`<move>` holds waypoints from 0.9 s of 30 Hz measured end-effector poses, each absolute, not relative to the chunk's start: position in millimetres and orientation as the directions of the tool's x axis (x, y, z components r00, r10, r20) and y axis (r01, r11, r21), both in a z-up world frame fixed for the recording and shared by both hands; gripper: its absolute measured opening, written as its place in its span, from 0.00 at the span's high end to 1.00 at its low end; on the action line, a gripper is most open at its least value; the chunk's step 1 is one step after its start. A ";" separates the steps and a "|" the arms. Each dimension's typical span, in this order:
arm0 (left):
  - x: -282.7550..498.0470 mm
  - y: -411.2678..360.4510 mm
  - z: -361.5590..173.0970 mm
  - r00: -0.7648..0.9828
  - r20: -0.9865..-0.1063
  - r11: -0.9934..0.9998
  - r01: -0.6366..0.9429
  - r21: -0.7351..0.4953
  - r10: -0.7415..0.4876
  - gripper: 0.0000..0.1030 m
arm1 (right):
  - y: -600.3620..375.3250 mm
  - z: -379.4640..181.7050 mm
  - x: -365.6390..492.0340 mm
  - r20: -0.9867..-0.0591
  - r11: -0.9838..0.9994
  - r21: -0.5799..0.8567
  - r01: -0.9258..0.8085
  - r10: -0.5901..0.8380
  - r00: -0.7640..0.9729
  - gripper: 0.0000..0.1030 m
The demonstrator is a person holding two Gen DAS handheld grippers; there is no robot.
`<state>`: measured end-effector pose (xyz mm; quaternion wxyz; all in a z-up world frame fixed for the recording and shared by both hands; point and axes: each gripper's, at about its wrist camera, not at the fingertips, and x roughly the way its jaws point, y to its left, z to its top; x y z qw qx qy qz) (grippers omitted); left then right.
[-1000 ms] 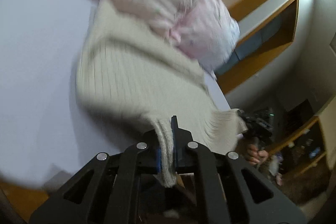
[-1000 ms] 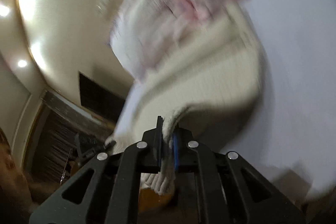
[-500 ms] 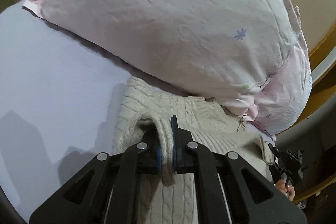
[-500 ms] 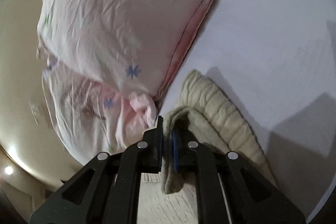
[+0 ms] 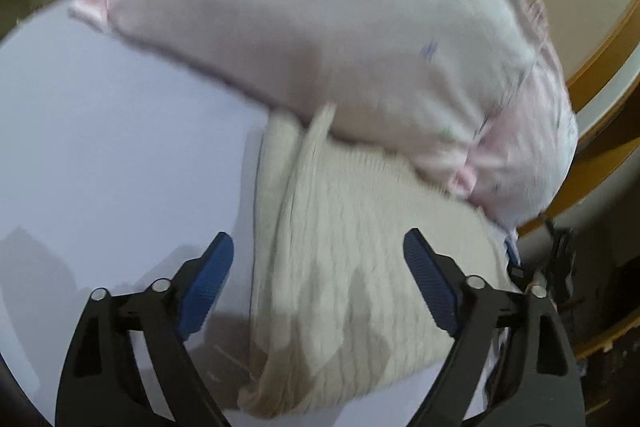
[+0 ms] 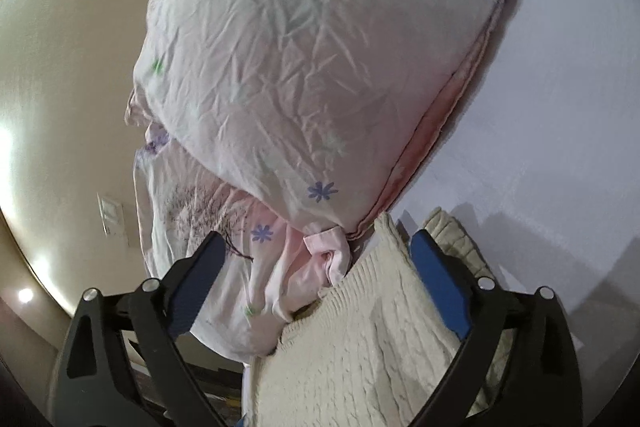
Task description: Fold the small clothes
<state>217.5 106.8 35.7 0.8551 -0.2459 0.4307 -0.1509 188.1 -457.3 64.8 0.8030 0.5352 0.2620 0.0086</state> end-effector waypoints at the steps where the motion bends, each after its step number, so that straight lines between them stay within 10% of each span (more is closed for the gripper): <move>1: 217.3 104.8 28.8 0.561 -0.678 0.831 0.036 -0.554 -0.476 0.27 | -454.5 65.8 188.5 -0.419 0.444 0.857 0.263 0.300 0.857 0.08; 5: 207.8 104.0 14.4 0.545 -0.663 0.796 0.015 -0.604 -0.513 0.49 | -442.8 68.0 194.5 -0.423 0.467 0.851 0.240 0.337 0.841 0.08; 7: 206.2 104.3 6.2 0.527 -0.654 0.761 -0.019 -0.648 -0.543 0.81 | -437.4 70.3 198.1 -0.418 0.469 0.854 0.227 0.356 0.836 0.08; 17: 212.6 -28.1 109.2 0.480 -0.277 0.474 0.360 -0.804 -0.833 0.85 | -449.8 112.7 183.9 -0.384 0.542 0.826 0.158 0.333 0.862 0.08; 25: 263.4 -267.1 53.1 0.148 -0.473 0.489 0.415 -0.767 -0.868 0.85 | -492.4 126.4 169.4 -0.486 0.653 0.711 0.260 0.191 0.853 0.08; 27: 257.0 -277.0 55.6 0.051 -0.371 0.356 0.432 -0.829 -0.927 0.85 | -503.6 116.6 172.6 -0.527 0.627 0.722 0.292 0.226 0.819 0.08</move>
